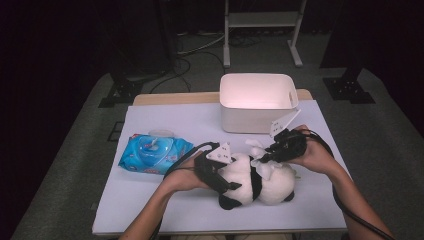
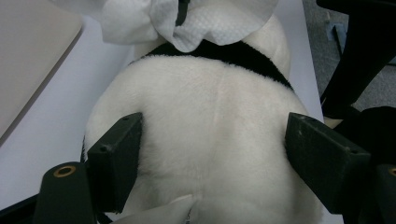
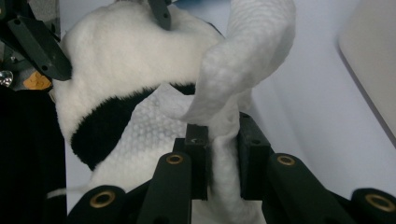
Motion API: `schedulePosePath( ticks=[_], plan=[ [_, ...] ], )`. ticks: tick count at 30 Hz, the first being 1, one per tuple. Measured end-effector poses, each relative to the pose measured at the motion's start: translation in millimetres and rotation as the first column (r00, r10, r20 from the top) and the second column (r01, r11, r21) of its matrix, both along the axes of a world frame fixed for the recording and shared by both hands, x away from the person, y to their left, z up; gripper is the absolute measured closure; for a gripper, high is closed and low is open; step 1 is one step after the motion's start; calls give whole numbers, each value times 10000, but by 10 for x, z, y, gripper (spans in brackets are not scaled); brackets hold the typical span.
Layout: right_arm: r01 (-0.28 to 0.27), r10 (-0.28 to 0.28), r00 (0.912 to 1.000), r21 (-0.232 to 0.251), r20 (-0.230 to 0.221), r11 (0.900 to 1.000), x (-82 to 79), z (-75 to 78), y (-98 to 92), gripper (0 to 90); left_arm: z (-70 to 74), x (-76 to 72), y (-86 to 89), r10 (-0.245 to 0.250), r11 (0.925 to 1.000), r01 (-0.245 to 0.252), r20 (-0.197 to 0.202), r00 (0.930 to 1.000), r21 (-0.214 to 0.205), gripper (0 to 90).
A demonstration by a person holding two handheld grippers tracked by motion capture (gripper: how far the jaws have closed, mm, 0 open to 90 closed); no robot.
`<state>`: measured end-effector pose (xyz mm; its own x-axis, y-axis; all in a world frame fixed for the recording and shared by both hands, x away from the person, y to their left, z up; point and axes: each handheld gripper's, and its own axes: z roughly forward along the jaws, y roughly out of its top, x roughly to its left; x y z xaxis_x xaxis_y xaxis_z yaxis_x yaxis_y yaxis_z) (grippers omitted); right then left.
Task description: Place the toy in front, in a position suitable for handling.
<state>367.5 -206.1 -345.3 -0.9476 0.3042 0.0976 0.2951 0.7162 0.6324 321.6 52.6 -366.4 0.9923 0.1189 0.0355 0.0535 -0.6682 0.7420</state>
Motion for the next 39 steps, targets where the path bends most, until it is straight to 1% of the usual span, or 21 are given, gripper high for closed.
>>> schedulePosePath(
  ticks=[1, 3, 7, 10, 13, 15, 17, 19, 24, 28, 29, 31, 34, 35, 39],
  plan=[
    [112, -112, 9999, 81, -71, 9999, 5, 0, -29, 767, -1, 3, 0, -12, 10000, 12, 7, 10000, -1, 215],
    [265, -265, 9996, 174, -43, 9995, 10, -2, -106, 767, 0, 0, -2, -10, 10000, 10, 11, 10000, 7, 215],
    [693, -691, 9976, 235, -103, 9973, -12, -14, -300, 767, -3, 2, 2, -5, 10000, 5, -4, 10000, -16, 215],
    [1084, -1077, 9939, 309, -243, 9936, -44, -47, -460, 767, -3, 4, 2, 13, 10000, -13, -17, 10000, -22, 215],
    [1317, -1310, 9910, 272, -265, 9909, -66, -93, -615, 767, -1, 4, -3, 3, 10000, -3, -16, 10000, 4, 215],
    [1448, -1437, 9890, 304, -351, 9890, -74, -120, -678, 767, 2, 2, -7, -2, 10000, 2, -6, 10000, 21, 215],
    [1441, -1430, 9892, 339, -329, 9890, -75, -123, -686, 768, 4, 3, -12, 36, 10000, -36, 12, 10000, 78, 215],
    [1372, -1366, 9903, 248, -241, 9902, -63, -102, -642, 769, 2, 6, -13, 61, 10000, -61, 11, 10000, 65, 215],
    [906, -906, 9959, -47, -36, 9959, 1, -24, -386, 768, -1, 7, -10, 108, 9999, -109, 21, 9999, 82, 214],
    [440, -440, 9990, -118, 48, 9990, 63, 10, -171, 768, 0, 4, -8, 79, 9999, -79, 62, 9999, 101, 213],
    [363, -361, 9993, -205, 94, 9991, 73, 10, -127, 768, -1, 3, -6, 90, 9999, -91, 63, 9999, 100, 213],
    [372, -371, 9993, -270, 45, 9989, 80, 9, -84, 768, -4, 9, 4, 103, 9999, -104, 95, 9999, 103, 213],
    [569, -568, 9984, -79, 7, 9984, 77, 5, -175, 767, -7, 5, 7, 103, 9999, -104, 90, 9999, 48, 214],
    [627, -627, 9980, -17, -8, 9980, 73, -4, -234, 768, -7, 6, 6, 86, 9999, -86, 97, 9999, 52, 214],
    [1215, -1210, 9925, 294, -158, 9922, -2, -73, -491, 768, -12, 21, 12, 89, 10000, -89, 24, 10000, -4, 214]
  ],
)
